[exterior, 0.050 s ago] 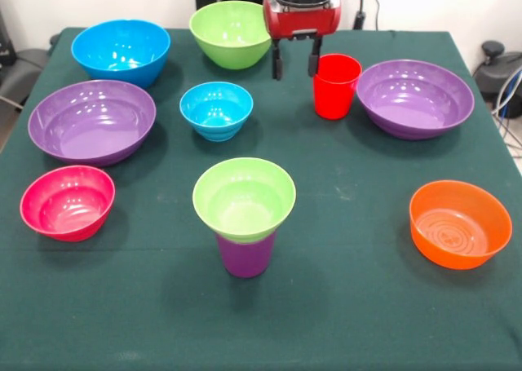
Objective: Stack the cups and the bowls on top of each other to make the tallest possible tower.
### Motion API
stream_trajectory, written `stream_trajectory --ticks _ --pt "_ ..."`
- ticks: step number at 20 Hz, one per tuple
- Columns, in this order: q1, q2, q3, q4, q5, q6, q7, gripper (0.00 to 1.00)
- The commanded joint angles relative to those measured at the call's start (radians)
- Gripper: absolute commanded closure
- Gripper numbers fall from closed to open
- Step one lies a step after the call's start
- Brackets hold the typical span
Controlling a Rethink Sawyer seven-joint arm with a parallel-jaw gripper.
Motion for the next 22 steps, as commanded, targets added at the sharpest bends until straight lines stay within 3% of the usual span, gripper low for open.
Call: stream_trajectory --ticks 1,22 --pt "0.042 0.039 0.0 0.07 -0.042 -0.051 0.106 0.0" --pt "0.074 0.017 -0.008 0.098 -0.013 -0.052 0.12 0.0"
